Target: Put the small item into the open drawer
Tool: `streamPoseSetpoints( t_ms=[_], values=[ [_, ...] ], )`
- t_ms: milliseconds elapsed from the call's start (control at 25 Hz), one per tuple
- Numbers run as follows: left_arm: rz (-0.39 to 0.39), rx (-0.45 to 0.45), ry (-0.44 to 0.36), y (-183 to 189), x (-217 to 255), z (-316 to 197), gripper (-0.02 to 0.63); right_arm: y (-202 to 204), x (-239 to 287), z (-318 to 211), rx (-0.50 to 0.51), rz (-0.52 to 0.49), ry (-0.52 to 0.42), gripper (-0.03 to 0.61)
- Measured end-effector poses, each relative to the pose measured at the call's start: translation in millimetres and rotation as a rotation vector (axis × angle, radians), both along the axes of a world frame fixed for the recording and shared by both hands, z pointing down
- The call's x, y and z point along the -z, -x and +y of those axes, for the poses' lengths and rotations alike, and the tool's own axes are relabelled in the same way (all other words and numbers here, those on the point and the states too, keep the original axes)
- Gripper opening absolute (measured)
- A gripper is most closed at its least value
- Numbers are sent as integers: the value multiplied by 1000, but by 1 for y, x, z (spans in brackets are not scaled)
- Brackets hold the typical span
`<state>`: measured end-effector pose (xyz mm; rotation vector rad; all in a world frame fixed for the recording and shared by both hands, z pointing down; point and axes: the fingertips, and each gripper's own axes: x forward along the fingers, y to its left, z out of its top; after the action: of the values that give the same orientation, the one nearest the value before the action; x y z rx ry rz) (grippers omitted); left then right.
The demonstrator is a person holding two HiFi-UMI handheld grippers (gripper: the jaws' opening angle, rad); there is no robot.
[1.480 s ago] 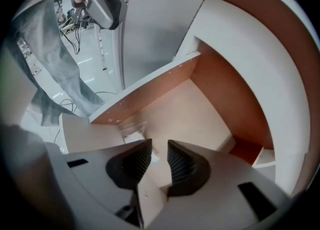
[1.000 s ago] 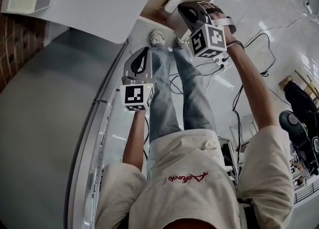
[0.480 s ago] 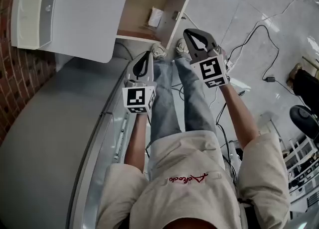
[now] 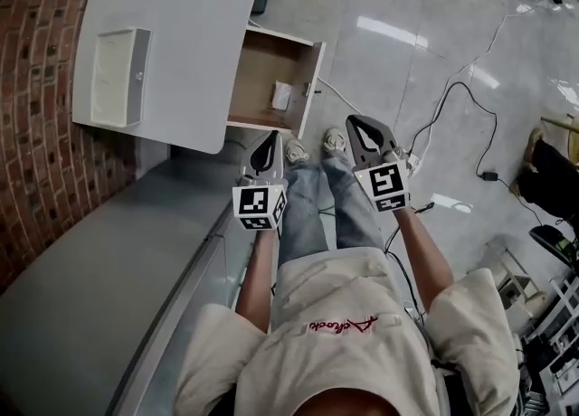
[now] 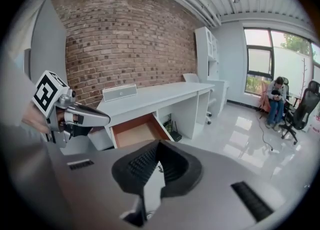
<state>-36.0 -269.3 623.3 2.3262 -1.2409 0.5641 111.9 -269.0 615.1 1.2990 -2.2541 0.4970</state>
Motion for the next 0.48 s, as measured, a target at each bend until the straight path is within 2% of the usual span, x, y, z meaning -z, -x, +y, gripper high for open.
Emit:
streamPoseSetpoints(
  t_ms=[120, 280, 480],
  values=[
    [13, -6, -16, 1, 31, -5, 9, -8, 34, -5, -26, 12, -32, 12],
    [24, 2, -86, 6, 73, -27, 9, -11, 77, -27, -38, 26, -108, 12],
    [35, 35, -149, 23, 129, -30, 9, -4, 132, -34, -59, 23, -186, 12]
  ],
)
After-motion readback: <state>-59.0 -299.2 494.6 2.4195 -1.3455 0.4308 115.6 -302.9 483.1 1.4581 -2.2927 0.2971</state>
